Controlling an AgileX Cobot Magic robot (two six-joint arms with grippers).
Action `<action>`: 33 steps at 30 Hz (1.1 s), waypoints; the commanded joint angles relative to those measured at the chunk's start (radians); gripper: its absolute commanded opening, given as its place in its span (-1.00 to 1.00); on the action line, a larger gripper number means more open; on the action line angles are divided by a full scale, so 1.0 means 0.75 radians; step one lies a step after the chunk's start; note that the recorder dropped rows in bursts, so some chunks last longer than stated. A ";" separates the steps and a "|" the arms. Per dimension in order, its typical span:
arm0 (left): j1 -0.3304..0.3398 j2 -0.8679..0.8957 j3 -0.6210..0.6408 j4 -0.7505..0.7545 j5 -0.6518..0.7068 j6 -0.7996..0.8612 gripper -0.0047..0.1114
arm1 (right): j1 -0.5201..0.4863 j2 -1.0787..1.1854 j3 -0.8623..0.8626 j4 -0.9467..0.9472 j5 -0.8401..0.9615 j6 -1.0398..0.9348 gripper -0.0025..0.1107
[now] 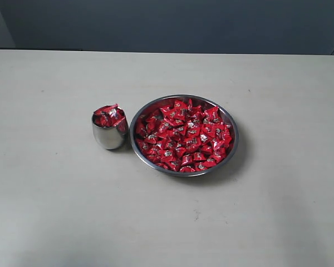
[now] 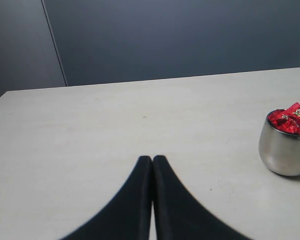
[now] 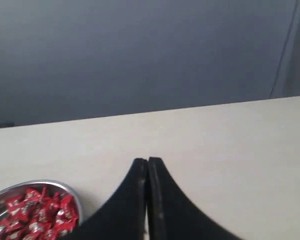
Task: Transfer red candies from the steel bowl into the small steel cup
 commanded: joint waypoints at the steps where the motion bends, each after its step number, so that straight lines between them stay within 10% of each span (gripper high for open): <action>1: 0.003 -0.006 -0.011 0.003 -0.002 -0.002 -0.91 | -0.059 -0.163 0.086 -0.072 -0.024 0.000 -0.97; 33: 0.003 -0.006 -0.011 0.003 -0.002 -0.002 -0.91 | -0.168 -0.769 0.488 -0.215 0.140 0.000 -0.97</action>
